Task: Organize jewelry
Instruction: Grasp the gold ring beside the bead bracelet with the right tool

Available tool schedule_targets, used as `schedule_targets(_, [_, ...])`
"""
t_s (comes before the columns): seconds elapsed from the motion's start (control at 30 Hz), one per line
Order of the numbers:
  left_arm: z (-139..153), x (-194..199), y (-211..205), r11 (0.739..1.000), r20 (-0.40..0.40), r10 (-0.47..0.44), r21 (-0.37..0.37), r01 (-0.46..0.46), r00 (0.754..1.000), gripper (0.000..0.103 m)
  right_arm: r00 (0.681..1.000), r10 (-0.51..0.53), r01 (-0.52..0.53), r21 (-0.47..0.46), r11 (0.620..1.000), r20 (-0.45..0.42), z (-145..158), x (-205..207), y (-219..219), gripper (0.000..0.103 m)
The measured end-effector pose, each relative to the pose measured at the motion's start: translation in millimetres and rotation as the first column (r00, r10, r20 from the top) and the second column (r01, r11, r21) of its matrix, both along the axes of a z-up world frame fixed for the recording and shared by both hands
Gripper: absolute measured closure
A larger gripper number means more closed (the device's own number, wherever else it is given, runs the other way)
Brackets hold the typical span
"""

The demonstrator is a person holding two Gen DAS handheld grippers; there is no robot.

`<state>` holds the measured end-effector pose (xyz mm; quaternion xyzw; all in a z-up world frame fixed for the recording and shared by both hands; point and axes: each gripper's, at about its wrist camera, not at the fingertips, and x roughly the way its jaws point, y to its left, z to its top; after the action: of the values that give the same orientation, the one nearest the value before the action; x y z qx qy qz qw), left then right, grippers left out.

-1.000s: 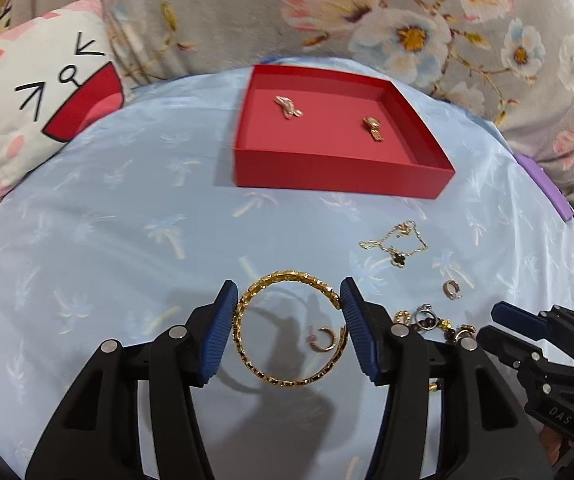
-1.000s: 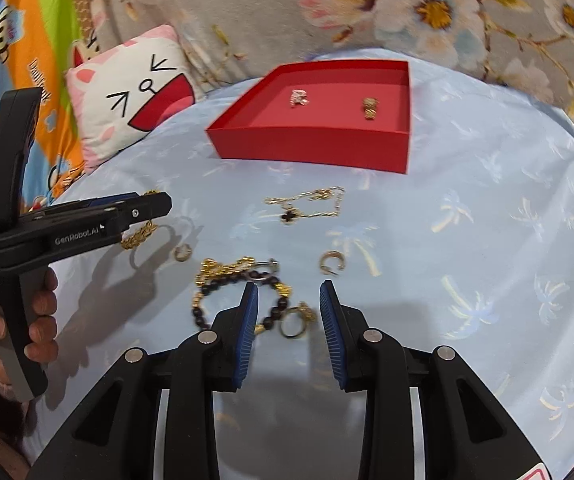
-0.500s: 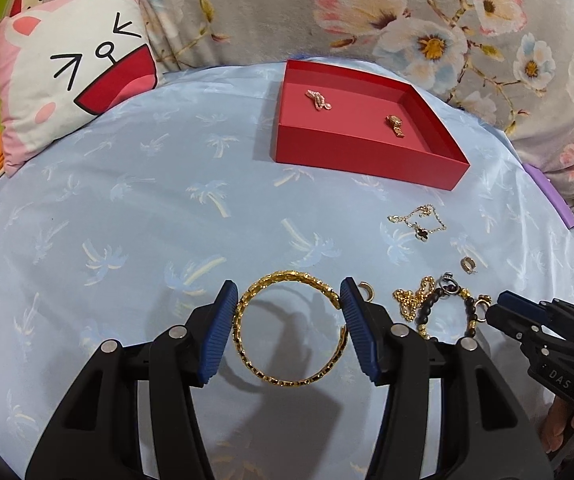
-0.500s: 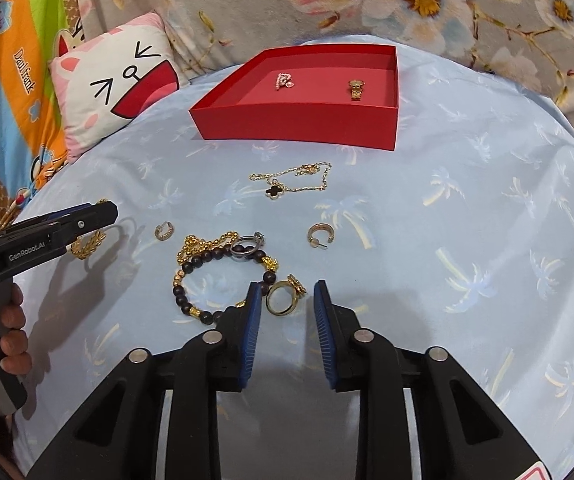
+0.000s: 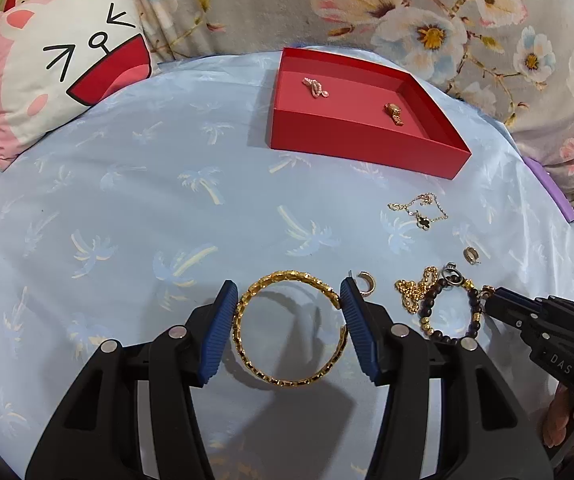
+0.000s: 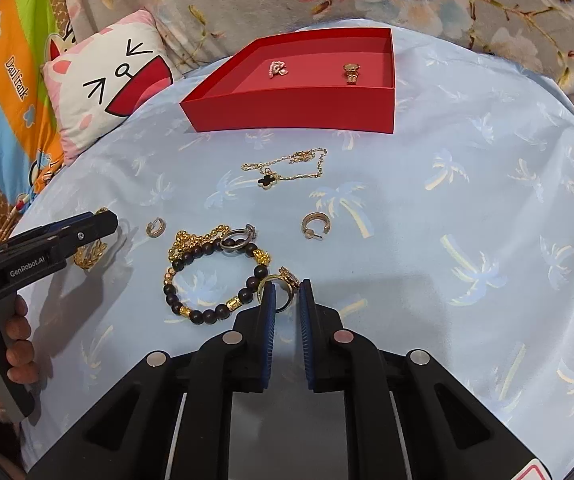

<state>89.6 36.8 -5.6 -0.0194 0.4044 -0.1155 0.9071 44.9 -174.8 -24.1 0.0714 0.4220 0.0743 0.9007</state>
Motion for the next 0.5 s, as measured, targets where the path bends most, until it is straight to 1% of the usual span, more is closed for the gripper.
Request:
schedule_targets(0.1, [-0.7, 0.2, -0.6, 1.0, -0.002, -0.003, 0.0, 0.003, 1.0, 0.051, 1.0, 0.0, 0.0, -0.007, 1.0, 0.001, 0.4, 2.8, 1.6, 0.091])
schedule_targets(0.17, [-0.7, 0.3, -0.6, 1.0, -0.002, -0.003, 0.001, 0.003, 1.0, 0.051, 1.0, 0.001, -0.001, -0.013, 1.0, 0.004, 1.0, 3.9, 4.0, 0.088])
schedule_targets(0.3, [-1.1, 0.4, -0.6, 1.0, -0.006, -0.005, -0.001, 0.005, 1.0, 0.051, 1.0, 0.009, -0.009, -0.028, 1.0, 0.002, 1.3, 7.9, 7.6, 0.088])
schedule_targets(0.33, [-1.2, 0.2, -0.9, 1.0, -0.007, -0.006, -0.001, 0.006, 1.0, 0.051, 1.0, 0.009, -0.009, -0.029, 1.0, 0.003, 1.4, 8.1, 7.8, 0.088])
schedule_targets(0.4, [-1.5, 0.3, -1.0, 1.0, -0.007, -0.007, 0.001, 0.007, 1.0, 0.051, 1.0, 0.004, -0.004, -0.034, 0.999, 0.002, 1.2, 8.4, 8.0, 0.093])
schedule_targets(0.5, [-1.4, 0.4, -1.2, 1.0, -0.007, -0.007, -0.002, 0.007, 1.0, 0.051, 1.0, -0.004, 0.004, -0.024, 1.0, 0.005, 1.9, 6.7, 6.4, 0.094])
